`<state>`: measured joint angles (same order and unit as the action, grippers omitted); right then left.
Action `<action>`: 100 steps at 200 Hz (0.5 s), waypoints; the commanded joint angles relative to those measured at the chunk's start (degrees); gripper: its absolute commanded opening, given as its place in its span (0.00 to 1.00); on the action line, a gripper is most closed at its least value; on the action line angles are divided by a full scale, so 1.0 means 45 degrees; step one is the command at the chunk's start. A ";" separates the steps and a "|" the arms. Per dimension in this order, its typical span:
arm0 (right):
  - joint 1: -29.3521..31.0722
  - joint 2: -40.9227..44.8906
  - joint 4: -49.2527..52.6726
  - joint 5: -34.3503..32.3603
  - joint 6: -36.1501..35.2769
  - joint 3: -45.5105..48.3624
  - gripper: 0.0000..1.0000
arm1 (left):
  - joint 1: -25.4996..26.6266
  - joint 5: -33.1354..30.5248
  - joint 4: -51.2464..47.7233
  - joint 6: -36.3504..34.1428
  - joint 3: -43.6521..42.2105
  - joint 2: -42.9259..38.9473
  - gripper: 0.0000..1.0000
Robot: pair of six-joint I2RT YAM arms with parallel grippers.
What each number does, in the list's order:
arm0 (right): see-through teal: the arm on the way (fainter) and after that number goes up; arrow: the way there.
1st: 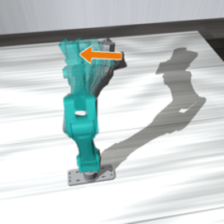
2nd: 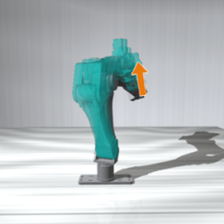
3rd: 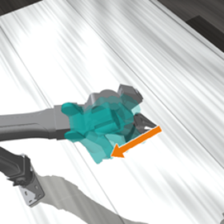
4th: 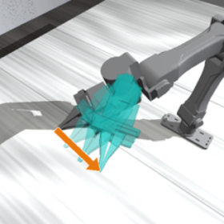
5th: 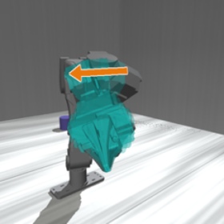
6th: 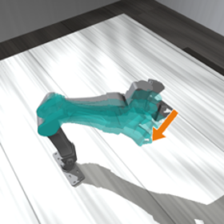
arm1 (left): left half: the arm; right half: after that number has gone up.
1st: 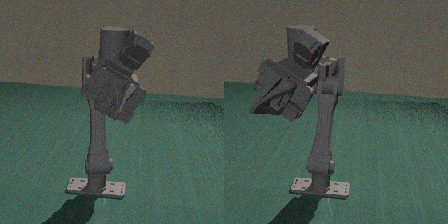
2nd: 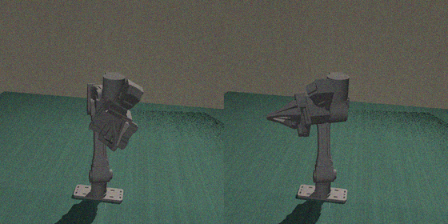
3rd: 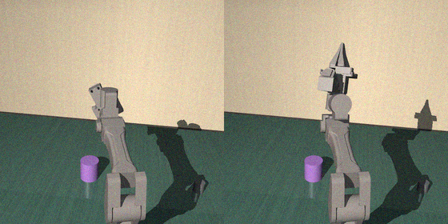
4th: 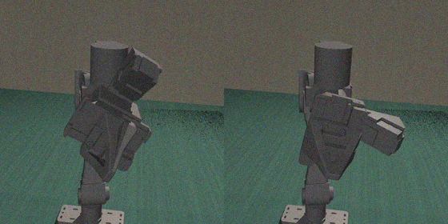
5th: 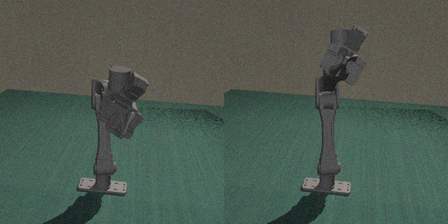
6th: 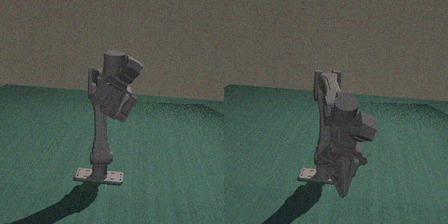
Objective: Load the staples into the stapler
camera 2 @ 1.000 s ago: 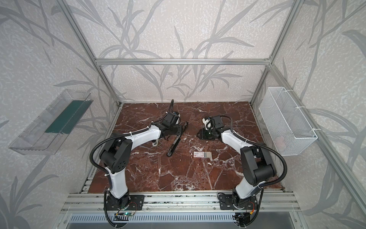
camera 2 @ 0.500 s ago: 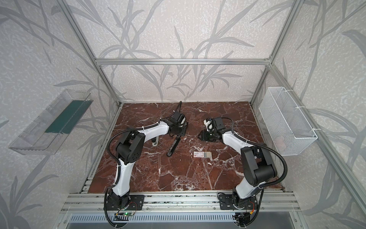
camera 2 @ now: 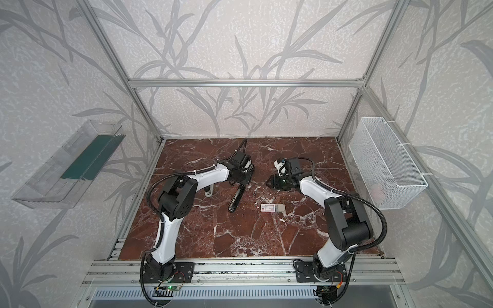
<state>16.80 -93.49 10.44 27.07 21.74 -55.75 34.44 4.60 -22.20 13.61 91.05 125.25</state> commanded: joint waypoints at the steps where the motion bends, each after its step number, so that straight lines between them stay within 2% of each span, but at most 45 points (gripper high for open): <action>1: -0.0061 0.0120 -0.0386 -0.0038 0.0222 0.0064 0.42 | 0.0237 0.0353 -0.0249 -0.0370 -0.0152 -0.0161 0.11; 57: -0.0235 -0.0502 -0.2072 0.0521 0.1213 -0.0067 0.42 | 0.0487 0.0449 0.0478 -0.0749 -0.1109 -0.1142 0.00; 100: -0.0478 -0.2019 -0.5086 0.1826 0.2981 -0.0122 0.42 | 0.0794 0.0322 0.1253 -0.1008 -0.1994 -0.2136 0.00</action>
<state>15.40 -98.80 -2.50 30.70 29.41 -55.77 37.06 5.76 -19.64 10.98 83.79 120.57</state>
